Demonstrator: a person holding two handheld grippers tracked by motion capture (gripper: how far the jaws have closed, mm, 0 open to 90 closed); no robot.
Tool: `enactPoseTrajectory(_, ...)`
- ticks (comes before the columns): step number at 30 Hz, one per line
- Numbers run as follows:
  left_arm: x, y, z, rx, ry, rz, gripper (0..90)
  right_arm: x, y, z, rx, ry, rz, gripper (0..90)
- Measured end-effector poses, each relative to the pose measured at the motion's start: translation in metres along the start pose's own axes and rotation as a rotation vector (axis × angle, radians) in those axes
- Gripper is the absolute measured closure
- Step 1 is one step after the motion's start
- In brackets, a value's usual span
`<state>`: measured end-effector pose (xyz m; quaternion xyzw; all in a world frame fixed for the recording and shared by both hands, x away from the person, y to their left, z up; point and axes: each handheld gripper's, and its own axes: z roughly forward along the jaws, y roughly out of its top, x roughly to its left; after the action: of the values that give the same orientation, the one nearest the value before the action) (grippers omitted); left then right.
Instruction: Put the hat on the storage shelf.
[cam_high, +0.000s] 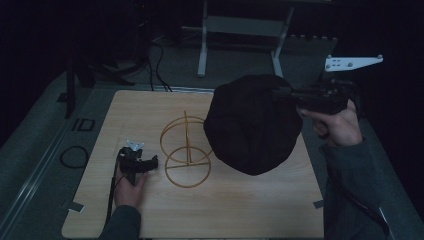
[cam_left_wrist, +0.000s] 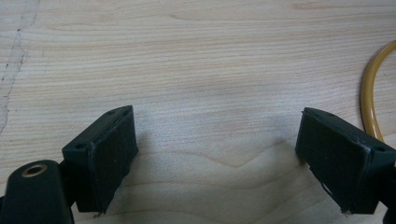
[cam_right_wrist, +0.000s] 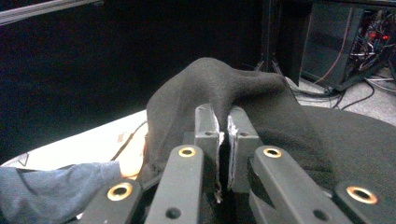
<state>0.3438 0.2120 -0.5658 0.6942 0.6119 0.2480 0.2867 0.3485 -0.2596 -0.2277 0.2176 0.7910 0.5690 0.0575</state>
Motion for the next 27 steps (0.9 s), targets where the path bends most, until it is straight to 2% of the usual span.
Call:
enactPoseTrajectory(18,0.000,0.000,0.000,0.000,0.000,-0.001,12.2,0.010,0.018,0.036,-0.018,0.094,-0.013,85.3)
enactPoseTrajectory(27,0.000,0.000,0.000,-0.001,0.001,-0.001,12.2,0.016,0.025,0.060,-0.011,0.132,-0.021,85.3)
